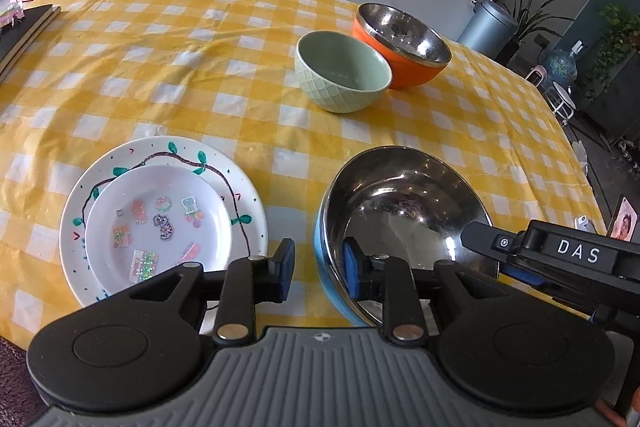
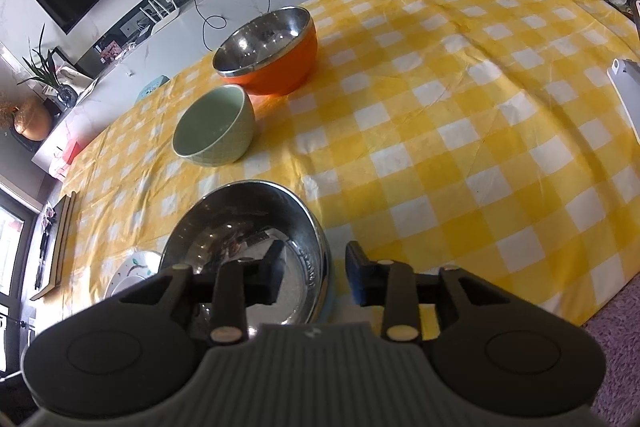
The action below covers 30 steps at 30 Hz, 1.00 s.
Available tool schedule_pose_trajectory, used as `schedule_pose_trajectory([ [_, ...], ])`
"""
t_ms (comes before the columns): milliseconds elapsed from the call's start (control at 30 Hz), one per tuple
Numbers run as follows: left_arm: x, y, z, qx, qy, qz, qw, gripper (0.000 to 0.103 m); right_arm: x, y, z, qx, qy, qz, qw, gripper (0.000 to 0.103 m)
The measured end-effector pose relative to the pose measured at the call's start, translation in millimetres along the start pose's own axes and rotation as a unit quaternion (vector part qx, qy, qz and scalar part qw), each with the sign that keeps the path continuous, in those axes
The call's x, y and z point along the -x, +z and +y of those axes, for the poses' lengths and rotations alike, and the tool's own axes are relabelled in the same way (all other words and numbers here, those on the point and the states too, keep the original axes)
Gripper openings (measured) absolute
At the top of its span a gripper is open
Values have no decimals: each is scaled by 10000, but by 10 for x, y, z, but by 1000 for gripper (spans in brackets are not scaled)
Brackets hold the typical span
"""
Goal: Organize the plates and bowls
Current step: 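Lift the blue bowl with both grippers and lower it beside the plate stack, then open both grippers and raise them off the blue bowl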
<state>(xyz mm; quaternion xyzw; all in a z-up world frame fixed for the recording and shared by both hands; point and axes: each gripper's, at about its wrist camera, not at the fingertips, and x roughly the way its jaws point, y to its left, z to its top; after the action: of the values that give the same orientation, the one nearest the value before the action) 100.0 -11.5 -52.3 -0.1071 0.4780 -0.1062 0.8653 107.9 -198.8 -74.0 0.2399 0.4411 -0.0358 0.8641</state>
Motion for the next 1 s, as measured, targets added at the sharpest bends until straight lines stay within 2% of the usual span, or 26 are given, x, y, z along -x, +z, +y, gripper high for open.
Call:
schedule_pose_trajectory([
  [100,52,23,19,36,-65,-82,9999,43,23,9,21,46,-24,-53,10000,40],
  [167,89,42,12,-8,-52,-125,9999,44,32,12,25,37,2,-52,10000,41],
  [633,261,370,-155,-508,-76,-439,9977,44,124,156,129,293,-47,-313,9991,49],
  [800,257,567,-264,-682,-225,-519,9961,44,127,294,139,310,21,-415,9987,50],
  [1000,188,864,-348,-667,-424,-572,9952,44,118,549,191,384,62,-586,9975,49],
])
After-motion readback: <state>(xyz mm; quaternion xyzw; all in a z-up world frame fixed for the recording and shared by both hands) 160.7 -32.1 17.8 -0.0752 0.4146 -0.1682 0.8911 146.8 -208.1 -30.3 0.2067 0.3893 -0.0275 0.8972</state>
